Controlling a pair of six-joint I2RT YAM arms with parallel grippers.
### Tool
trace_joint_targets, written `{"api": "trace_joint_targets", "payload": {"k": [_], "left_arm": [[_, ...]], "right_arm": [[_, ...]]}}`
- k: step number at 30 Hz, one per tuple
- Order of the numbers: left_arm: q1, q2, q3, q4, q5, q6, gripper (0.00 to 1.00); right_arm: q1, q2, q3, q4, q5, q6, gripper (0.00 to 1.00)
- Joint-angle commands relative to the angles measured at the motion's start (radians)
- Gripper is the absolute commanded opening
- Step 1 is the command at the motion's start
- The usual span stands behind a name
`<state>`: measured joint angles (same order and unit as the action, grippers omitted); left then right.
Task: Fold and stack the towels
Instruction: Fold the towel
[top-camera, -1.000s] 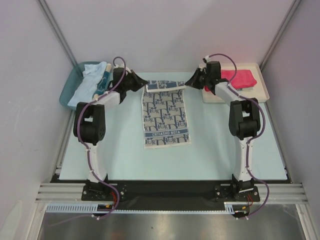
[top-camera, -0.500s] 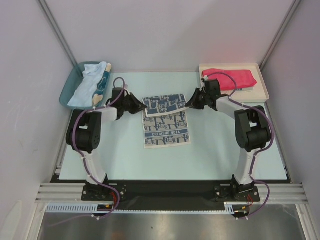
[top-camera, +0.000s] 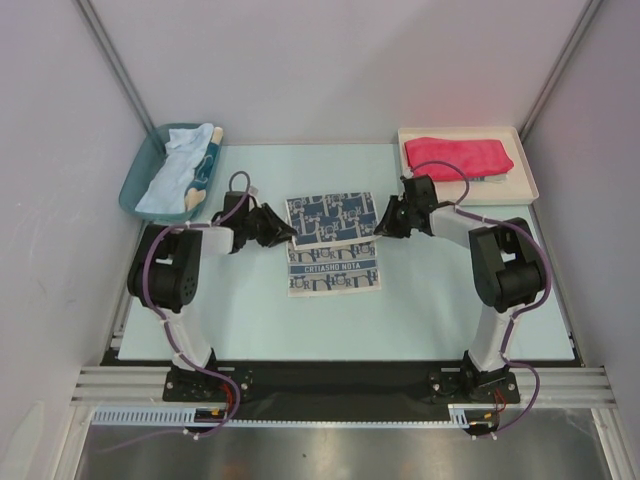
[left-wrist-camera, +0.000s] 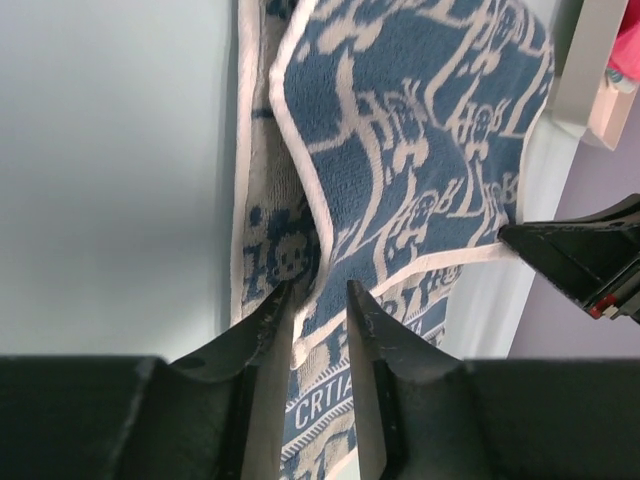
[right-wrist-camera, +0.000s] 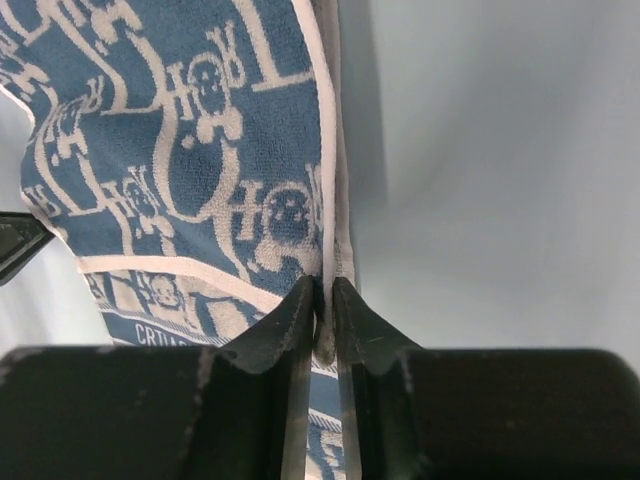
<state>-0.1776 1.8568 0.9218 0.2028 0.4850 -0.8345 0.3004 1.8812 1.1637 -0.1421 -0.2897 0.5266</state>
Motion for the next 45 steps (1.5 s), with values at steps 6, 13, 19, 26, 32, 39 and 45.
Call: {"api": "trace_joint_targets", "payload": {"k": [6, 13, 19, 26, 32, 39, 45], "left_arm": [[-0.062, -0.061, -0.011, -0.043, -0.045, 0.067, 0.35], [-0.076, -0.057, -0.029, -0.075, -0.103, 0.077, 0.31], [-0.08, -0.091, -0.035, -0.089, -0.108, 0.086, 0.1], [-0.08, -0.156, -0.003, -0.132, -0.097, 0.101, 0.0], [-0.079, -0.241, -0.018, -0.166, -0.083, 0.098, 0.0], [-0.08, -0.343, -0.083, -0.195, -0.074, 0.112, 0.0], [-0.08, -0.413, -0.147, -0.224, -0.077, 0.12, 0.0]], "right_arm": [[0.017, -0.039, -0.015, 0.018, 0.063, -0.028, 0.24], [0.017, -0.04, -0.019, 0.019, 0.067, -0.031, 0.23], [0.019, -0.045, -0.015, 0.015, 0.072, -0.033, 0.06], [0.026, -0.097, -0.004, -0.01, 0.076, -0.036, 0.0], [0.04, -0.174, 0.004, -0.068, 0.106, -0.048, 0.0], [0.077, -0.267, -0.062, -0.099, 0.145, -0.051, 0.0], [0.108, -0.329, -0.125, -0.093, 0.159, -0.043, 0.0]]}}
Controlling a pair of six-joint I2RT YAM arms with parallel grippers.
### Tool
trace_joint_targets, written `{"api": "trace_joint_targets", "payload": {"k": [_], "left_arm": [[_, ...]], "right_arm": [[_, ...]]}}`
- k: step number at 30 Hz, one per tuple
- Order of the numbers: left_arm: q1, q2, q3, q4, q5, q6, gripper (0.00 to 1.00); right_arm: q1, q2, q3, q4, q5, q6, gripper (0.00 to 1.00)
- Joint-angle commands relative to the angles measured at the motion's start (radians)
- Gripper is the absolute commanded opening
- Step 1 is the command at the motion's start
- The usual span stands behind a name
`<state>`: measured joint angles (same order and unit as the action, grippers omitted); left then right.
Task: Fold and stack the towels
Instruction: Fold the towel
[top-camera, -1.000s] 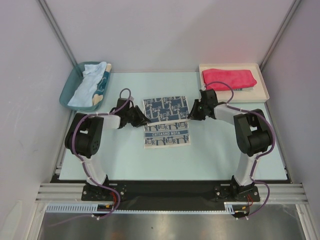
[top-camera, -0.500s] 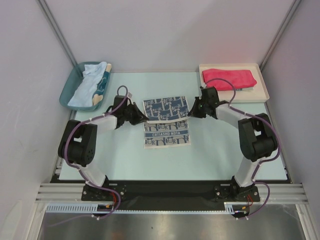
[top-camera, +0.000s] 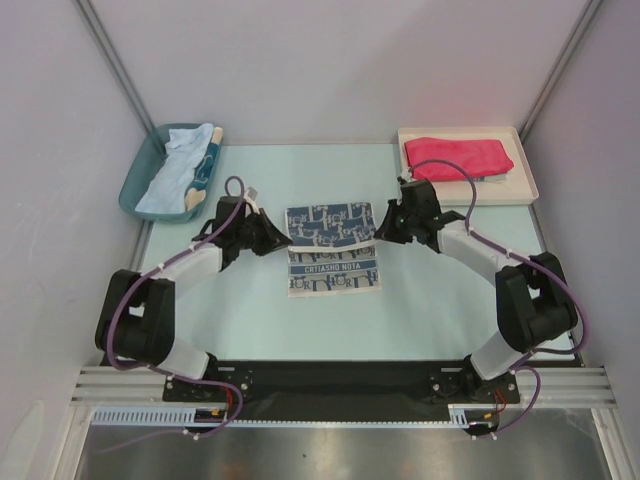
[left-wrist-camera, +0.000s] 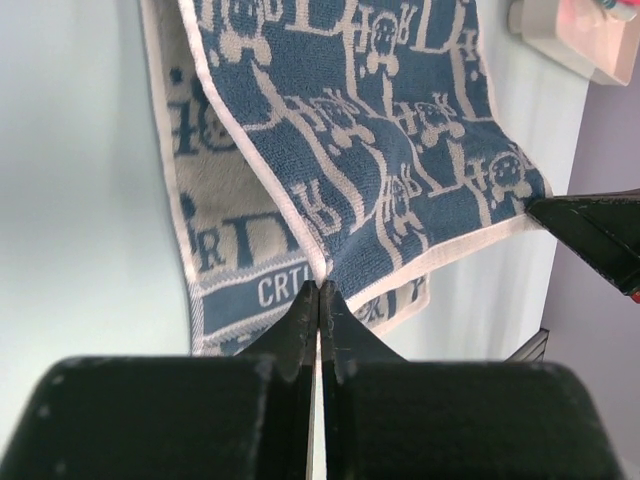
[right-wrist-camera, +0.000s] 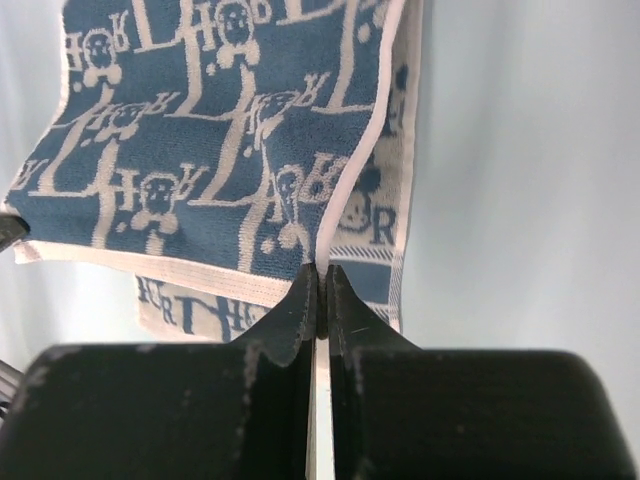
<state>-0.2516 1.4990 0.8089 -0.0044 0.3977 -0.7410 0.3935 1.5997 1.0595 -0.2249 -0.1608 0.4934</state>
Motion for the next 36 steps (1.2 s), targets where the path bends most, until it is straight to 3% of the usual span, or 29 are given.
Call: {"api": "trace_joint_targets", "payload": {"k": [1, 14, 36], "left_arm": [[-0.006, -0.062, -0.042, -0.017, 0.01, 0.029, 0.0], [-0.009, -0.138, -0.158, 0.0, 0.03, 0.035, 0.0], [-0.046, -0.221, -0.224, -0.006, 0.033, 0.035, 0.0]], "right_arm": [[0.018, -0.055, -0.035, -0.01, 0.032, -0.01, 0.0], [0.068, -0.119, -0.115, -0.016, 0.067, 0.005, 0.0], [0.111, -0.211, -0.207, -0.034, 0.103, 0.016, 0.0]]}}
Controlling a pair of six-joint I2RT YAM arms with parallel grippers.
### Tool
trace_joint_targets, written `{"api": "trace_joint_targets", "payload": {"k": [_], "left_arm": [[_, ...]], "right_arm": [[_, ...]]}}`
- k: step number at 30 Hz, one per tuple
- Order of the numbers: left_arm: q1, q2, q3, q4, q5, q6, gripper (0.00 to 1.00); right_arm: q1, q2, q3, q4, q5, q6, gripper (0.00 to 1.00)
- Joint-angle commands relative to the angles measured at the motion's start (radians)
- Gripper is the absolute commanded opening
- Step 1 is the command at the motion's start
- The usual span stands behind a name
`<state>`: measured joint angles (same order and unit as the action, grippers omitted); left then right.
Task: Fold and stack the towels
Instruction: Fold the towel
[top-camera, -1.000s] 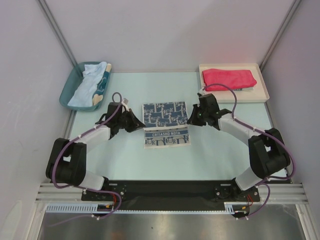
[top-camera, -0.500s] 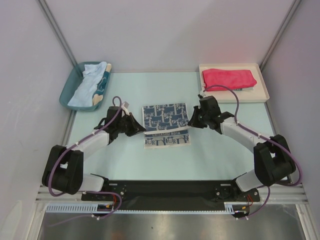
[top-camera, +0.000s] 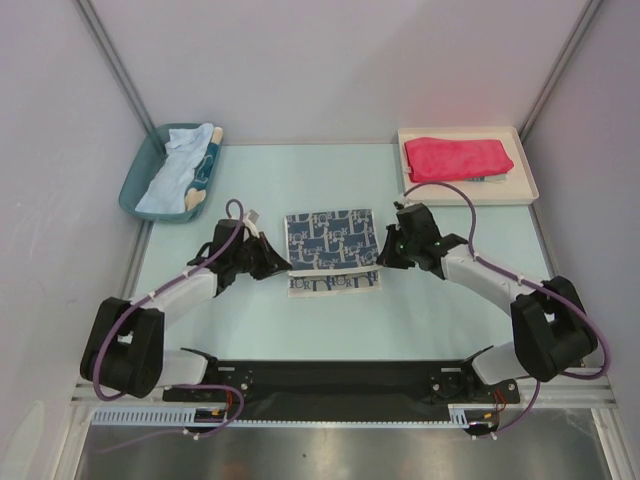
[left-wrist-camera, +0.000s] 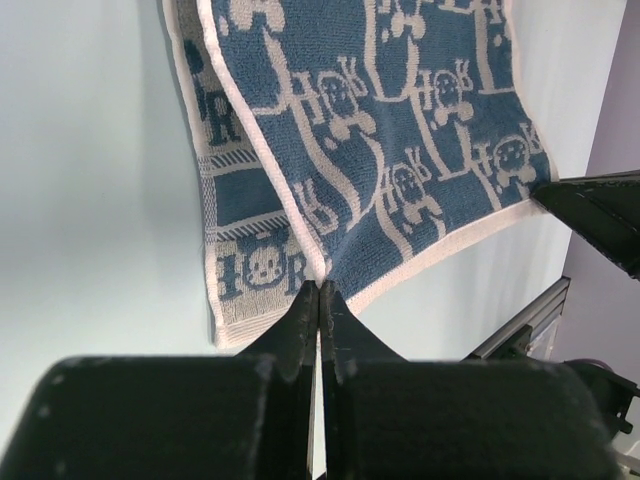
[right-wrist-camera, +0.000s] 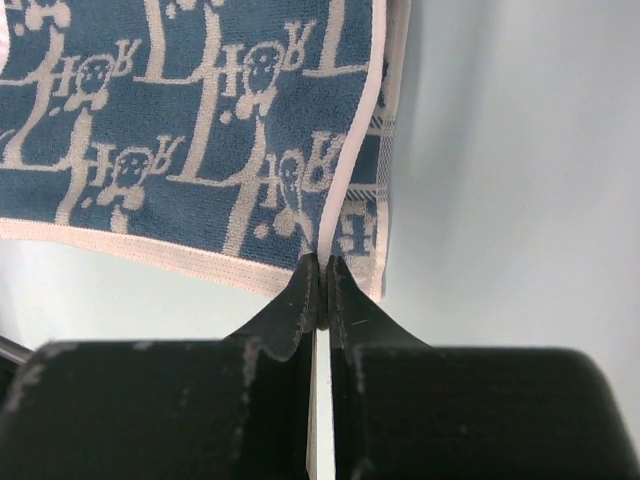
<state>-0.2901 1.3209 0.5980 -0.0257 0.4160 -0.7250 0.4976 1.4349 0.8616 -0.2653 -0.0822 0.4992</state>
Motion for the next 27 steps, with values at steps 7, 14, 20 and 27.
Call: {"api": "trace_joint_targets", "payload": {"k": [7, 14, 20, 27], "left_arm": [[-0.011, -0.071, -0.038, 0.01, 0.015, 0.021, 0.0], [-0.014, -0.089, -0.073, 0.016, 0.01, 0.019, 0.0], [-0.015, -0.08, -0.109, 0.023, 0.009, 0.019, 0.0], [-0.024, -0.048, -0.125, 0.078, 0.01, 0.013, 0.0]], "right_arm": [[0.021, -0.071, -0.024, 0.001, 0.029, 0.013, 0.0], [0.045, -0.08, -0.048, 0.008, 0.039, 0.022, 0.0], [0.067, -0.079, -0.088, 0.029, 0.045, 0.041, 0.0], [0.079, -0.07, -0.108, 0.049, 0.05, 0.052, 0.0]]}}
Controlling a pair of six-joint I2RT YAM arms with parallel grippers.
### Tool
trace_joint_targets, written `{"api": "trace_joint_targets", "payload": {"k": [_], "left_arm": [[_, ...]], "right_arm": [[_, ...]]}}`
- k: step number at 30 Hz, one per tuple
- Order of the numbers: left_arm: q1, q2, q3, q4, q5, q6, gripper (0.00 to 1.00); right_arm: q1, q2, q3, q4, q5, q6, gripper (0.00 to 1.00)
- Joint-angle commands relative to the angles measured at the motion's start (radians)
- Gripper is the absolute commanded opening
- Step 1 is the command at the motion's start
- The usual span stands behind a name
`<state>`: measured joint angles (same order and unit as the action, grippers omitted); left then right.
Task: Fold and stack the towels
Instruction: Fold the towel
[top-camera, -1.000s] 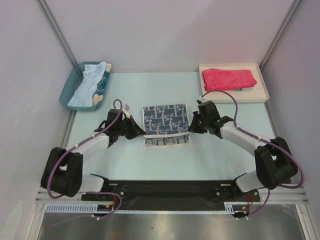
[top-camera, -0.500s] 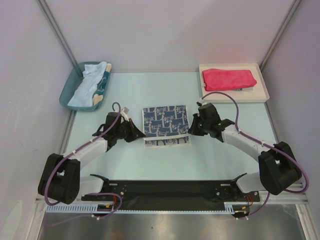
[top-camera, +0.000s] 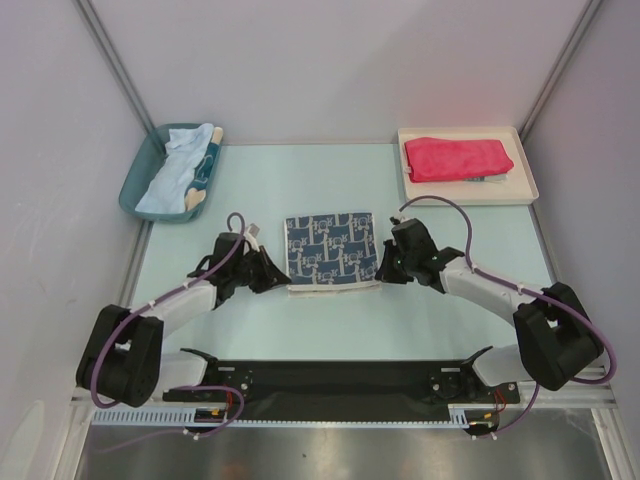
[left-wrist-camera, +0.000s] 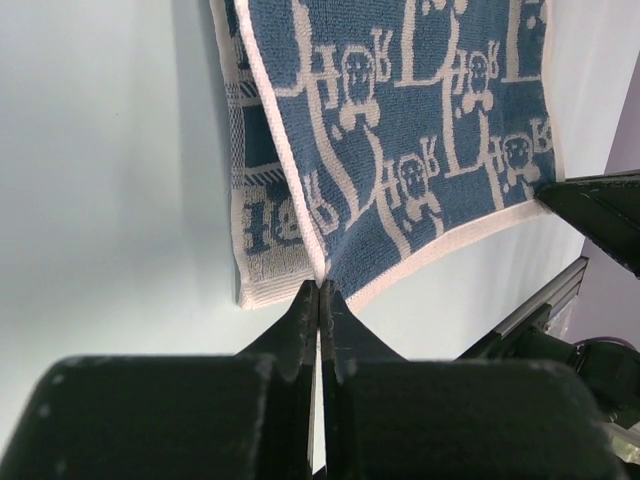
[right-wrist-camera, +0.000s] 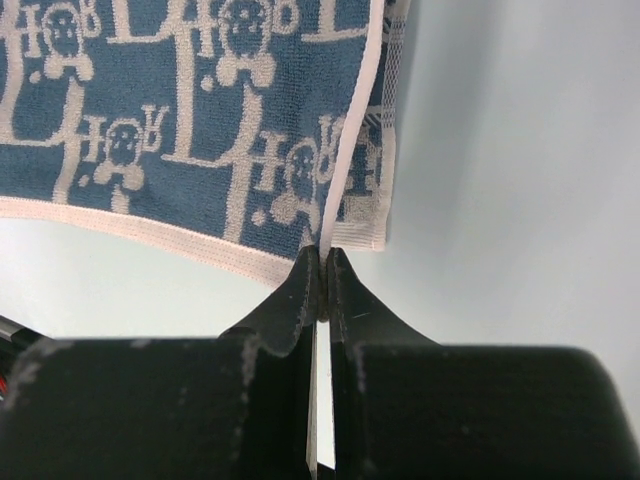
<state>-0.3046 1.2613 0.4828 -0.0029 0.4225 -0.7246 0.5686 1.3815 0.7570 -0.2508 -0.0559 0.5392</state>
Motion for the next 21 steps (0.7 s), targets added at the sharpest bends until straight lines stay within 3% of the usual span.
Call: {"api": "trace_joint_targets", "payload": {"k": [1, 12, 21], "left_arm": [[-0.011, 0.018, -0.012, 0.057, 0.005, 0.013, 0.0], [-0.014, 0.102, -0.039, 0.122, 0.01, 0.011, 0.0], [-0.014, 0.148, -0.049, 0.146, 0.007, 0.021, 0.02]], "right_arm": [[0.008, -0.013, -0.005, 0.033, 0.022, 0.011, 0.0], [0.02, 0.022, -0.061, 0.077, 0.024, 0.027, 0.0], [0.024, 0.05, -0.103, 0.117, 0.018, 0.041, 0.08]]}}
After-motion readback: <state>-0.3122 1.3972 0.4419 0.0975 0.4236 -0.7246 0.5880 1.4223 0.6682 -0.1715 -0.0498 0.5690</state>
